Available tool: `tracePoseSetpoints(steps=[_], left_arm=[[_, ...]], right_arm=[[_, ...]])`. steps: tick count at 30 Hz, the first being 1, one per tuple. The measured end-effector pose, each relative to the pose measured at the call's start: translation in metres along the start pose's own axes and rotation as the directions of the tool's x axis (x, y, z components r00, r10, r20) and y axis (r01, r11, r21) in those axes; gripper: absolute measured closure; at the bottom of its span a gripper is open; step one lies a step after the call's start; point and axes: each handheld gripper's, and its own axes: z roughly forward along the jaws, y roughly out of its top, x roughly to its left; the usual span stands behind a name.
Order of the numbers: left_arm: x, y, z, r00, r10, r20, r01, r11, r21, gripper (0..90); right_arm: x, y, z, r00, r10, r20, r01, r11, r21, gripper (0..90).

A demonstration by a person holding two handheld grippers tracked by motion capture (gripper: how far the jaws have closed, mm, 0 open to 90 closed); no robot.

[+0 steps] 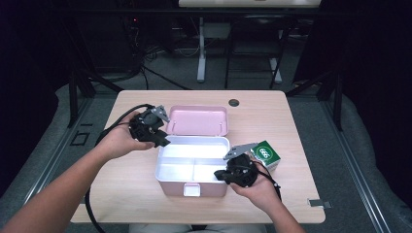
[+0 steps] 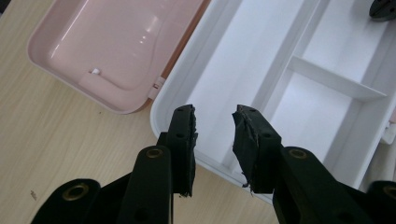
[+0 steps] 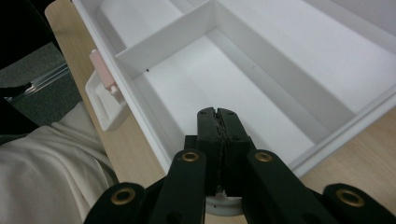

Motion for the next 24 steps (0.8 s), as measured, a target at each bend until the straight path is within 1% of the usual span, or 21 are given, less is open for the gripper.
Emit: tracePoseSetpoints(steps=[2,4,6,11,12,13,14,15,17,18,19,21,22,24], left_arm=[[-0.003,0.001,0.002,0.9999,0.015,0.007,-0.015,0.9999,0.008,67.5],[-0.006,0.003,0.003,0.9996,0.026,0.01,-0.026,0.9996,0.014,67.5],[-0.008,0.004,0.004,0.9992,0.038,0.013,-0.038,0.9991,0.016,67.5],[-0.014,0.008,0.007,0.9972,0.073,0.014,-0.074,0.9967,0.035,67.7],[-0.014,0.008,0.008,0.9967,0.08,0.015,-0.08,0.9961,0.037,67.8],[-0.016,0.01,0.008,0.9955,0.094,0.011,-0.094,0.9946,0.045,68.2],[-0.016,0.01,0.008,0.9955,0.094,0.011,-0.094,0.9946,0.045,68.2],[-0.017,0.01,0.01,0.9956,0.092,0.018,-0.093,0.9948,0.043,68.2],[-0.018,0.011,0.012,0.9947,0.101,0.019,-0.102,0.9936,0.048,68.2],[-0.02,0.013,0.015,0.9932,0.114,0.026,-0.115,0.9919,0.054,68.2],[-0.02,0.013,0.015,0.9932,0.114,0.026,-0.115,0.9919,0.054,68.2],[-0.023,0.015,0.018,0.991,0.131,0.031,-0.132,0.9895,0.059,68.2],[-0.026,0.016,0.019,0.9888,0.145,0.035,-0.147,0.9872,0.062,68.3],[-0.027,0.017,0.021,0.9878,0.15,0.039,-0.153,0.9863,0.062,68.5]], right_arm=[[0.0,0.0,-0.003,1.0,0.006,-0.007,-0.006,0.9999,-0.015,86.8],[-0.001,0.001,-0.007,1.0,0.007,0.004,-0.007,0.9996,-0.027,86.0],[-0.002,0.002,-0.013,0.9999,0.014,0.007,-0.014,0.9987,-0.049,85.0],[-0.007,0.003,-0.024,0.9989,0.033,0.033,-0.03,0.996,-0.084,80.1],[-0.008,0.003,-0.027,0.9986,0.03,0.042,-0.027,0.9961,-0.085,78.6],[-0.01,0.003,-0.03,0.9974,0.032,0.064,-0.026,0.9956,-0.09,74.1],[-0.01,0.003,-0.03,0.9974,0.032,0.064,-0.026,0.9956,-0.09,74.1],[-0.012,0.003,-0.032,0.9964,0.039,0.075,-0.032,0.9949,-0.095,71.0],[-0.016,0.002,-0.034,0.9941,0.062,0.089,-0.053,0.9941,-0.094,66.3],[-0.02,0.001,-0.033,0.9918,0.08,0.1,-0.07,0.993,-0.095,63.8],[-0.02,0.001,-0.033,0.9918,0.08,0.1,-0.07,0.993,-0.095,63.8],[-0.024,0.0,-0.031,0.9902,0.097,0.101,-0.088,0.9924,-0.086,62.4],[-0.026,-0.001,-0.028,0.9899,0.108,0.092,-0.101,0.9916,-0.081,61.8],[-0.027,-0.002,-0.027,0.99,0.114,0.083,-0.108,0.9909,-0.08,61.8]])
